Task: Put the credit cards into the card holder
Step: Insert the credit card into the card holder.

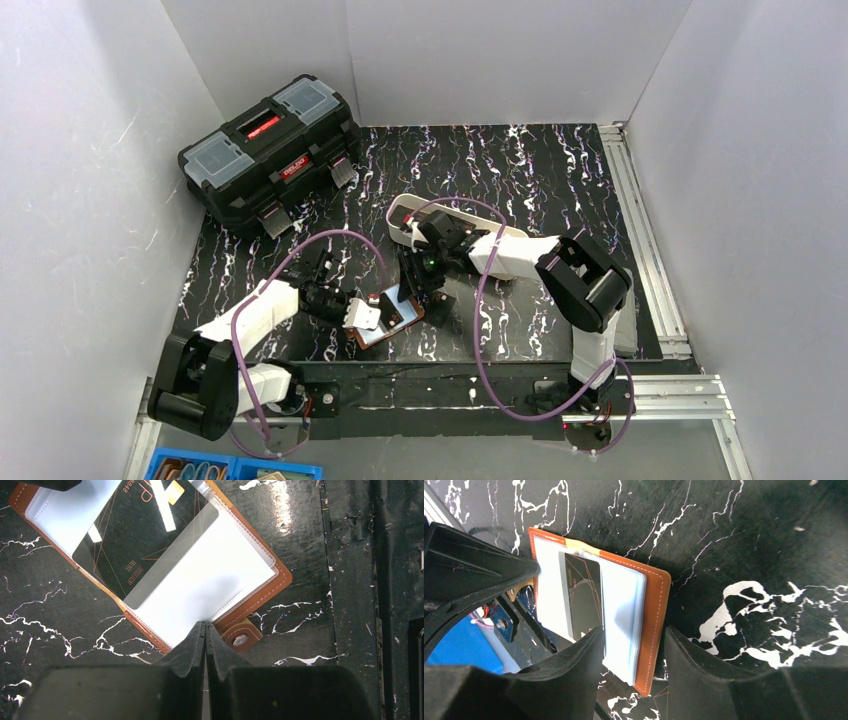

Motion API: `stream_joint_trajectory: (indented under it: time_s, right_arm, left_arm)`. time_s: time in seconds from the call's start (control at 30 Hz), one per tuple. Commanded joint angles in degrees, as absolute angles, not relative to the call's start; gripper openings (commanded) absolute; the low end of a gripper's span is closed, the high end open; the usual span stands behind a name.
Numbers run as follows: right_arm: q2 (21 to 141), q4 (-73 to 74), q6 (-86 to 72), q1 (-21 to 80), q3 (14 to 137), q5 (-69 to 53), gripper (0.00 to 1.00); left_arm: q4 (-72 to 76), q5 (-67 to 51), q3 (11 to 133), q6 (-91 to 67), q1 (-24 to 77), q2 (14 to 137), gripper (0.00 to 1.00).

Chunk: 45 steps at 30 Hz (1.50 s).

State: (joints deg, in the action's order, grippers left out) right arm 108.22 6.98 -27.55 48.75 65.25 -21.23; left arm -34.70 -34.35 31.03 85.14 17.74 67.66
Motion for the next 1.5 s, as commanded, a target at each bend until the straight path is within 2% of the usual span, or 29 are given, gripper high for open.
stream_joint_trajectory:
  time_s: [0.0,0.13,0.33,0.67,0.8,0.9,1.07,1.23,1.4,1.47]
  right_arm:
    - [108.5,0.9,-29.9,48.6,62.9,-26.5,0.53]
    - [107.7,-4.4,-32.7,48.6,60.0,-29.5,0.46]
    - [107.1,-7.4,-34.0,48.6,58.2,-31.8,0.31]
    - [106.1,-10.0,-34.7,48.3,58.8,-35.6,0.19]
    - [104.2,-10.4,-34.7,47.6,58.2,-36.3,0.02]
    - [102.5,-10.3,-34.6,47.1,57.8,-35.4,0.01]
    - [99.3,-8.9,-33.7,46.8,57.8,-33.6,0.01]
    - [98.4,-7.0,-33.0,46.8,57.4,-32.1,0.01]
    - [98.1,-6.4,-32.7,46.9,57.2,-32.0,0.01]
    - [98.1,-6.5,-32.6,47.1,57.5,-32.1,0.01]
  left_arm:
    - [-35.0,-34.4,29.5,86.7,17.7,67.3,0.0]
    - [-35.1,-34.4,29.4,86.1,17.7,67.1,0.0]
    - [-33.3,-35.0,29.4,83.5,17.7,66.4,0.0]
    - [-32.7,-33.7,28.2,83.1,17.7,65.6,0.01]
    - [-32.8,-32.8,27.9,83.3,17.7,65.3,0.0]
    - [-33.5,-32.1,28.8,82.2,17.7,64.8,0.01]
    - [-36.3,-31.2,31.6,79.8,17.7,61.2,0.08]
    - [-39.5,-31.1,36.1,74.9,17.6,57.6,0.27]
    - [-41.5,-37.1,42.3,68.7,17.6,57.4,0.27]
    - [-41.4,-40.7,44.6,67.0,17.7,59.7,0.25]
